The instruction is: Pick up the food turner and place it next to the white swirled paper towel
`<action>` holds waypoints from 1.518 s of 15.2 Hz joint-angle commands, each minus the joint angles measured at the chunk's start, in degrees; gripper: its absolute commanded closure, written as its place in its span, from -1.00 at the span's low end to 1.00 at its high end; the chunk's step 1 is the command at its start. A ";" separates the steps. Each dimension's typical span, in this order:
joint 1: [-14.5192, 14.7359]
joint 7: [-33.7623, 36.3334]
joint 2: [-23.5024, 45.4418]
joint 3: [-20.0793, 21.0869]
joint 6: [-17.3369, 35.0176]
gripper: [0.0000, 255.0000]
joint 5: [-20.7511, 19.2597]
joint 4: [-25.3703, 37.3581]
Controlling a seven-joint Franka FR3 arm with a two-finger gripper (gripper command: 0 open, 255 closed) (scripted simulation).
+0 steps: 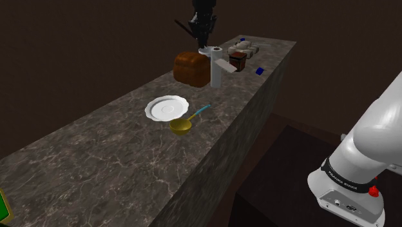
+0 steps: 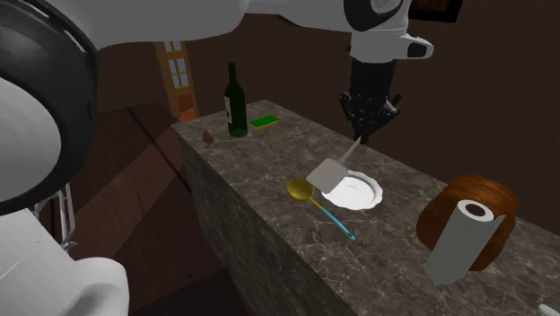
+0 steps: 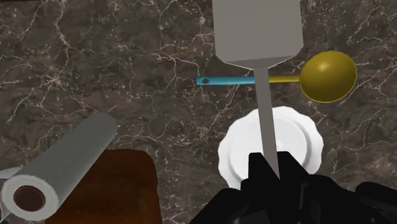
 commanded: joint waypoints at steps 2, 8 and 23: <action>-1.92 -4.16 0.02 -2.12 0.54 1.00 0.19 -0.53; -5.72 -12.01 1.79 -6.17 0.13 1.00 0.21 1.52; -15.27 -29.69 15.55 -14.26 -4.52 1.00 0.55 19.49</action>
